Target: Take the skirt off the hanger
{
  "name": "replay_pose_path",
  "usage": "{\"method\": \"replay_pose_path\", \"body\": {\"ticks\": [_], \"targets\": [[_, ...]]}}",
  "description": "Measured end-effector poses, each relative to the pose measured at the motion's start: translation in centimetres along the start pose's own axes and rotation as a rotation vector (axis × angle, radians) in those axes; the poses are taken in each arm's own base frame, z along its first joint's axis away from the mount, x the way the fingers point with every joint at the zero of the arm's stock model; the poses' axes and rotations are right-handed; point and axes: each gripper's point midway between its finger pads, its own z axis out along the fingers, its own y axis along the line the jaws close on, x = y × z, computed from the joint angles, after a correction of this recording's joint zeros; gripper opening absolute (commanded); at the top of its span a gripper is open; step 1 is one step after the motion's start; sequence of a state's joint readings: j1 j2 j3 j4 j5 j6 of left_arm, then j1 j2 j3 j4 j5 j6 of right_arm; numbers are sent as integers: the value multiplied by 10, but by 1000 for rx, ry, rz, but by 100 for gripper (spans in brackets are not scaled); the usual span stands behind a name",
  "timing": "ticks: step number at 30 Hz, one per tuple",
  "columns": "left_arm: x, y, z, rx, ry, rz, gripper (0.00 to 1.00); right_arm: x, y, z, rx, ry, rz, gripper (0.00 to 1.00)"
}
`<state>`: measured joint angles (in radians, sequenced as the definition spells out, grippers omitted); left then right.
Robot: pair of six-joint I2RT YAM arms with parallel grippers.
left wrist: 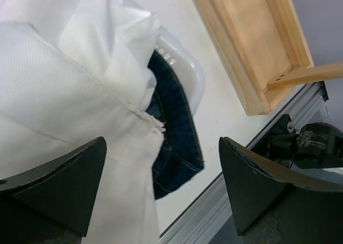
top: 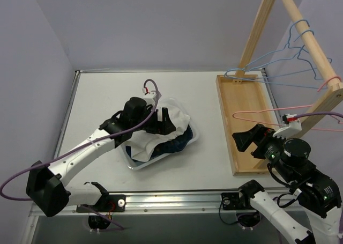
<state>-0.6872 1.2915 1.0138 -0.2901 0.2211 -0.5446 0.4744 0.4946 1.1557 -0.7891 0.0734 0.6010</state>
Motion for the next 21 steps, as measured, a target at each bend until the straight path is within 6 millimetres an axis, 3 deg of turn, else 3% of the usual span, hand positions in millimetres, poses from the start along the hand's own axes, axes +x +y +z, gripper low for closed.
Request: {"method": "replay_pose_path", "body": {"ticks": [8, 11, 15, 21], "targets": [[-53, -64, -78, 80, -243, 101, 94, 12, -23, 15, 115, 25, -19, 100], [-65, -81, -98, 151, -308, 115, 94, 18, -26, 19, 121, 41, -23, 100], [-70, -108, -105, 291, -339, 115, 94, 22, -25, 17, 95, 31, -19, 100], [-50, -136, -95, 539, -314, 68, 94, 23, -23, 3, 9, -43, 1, 100]]}}
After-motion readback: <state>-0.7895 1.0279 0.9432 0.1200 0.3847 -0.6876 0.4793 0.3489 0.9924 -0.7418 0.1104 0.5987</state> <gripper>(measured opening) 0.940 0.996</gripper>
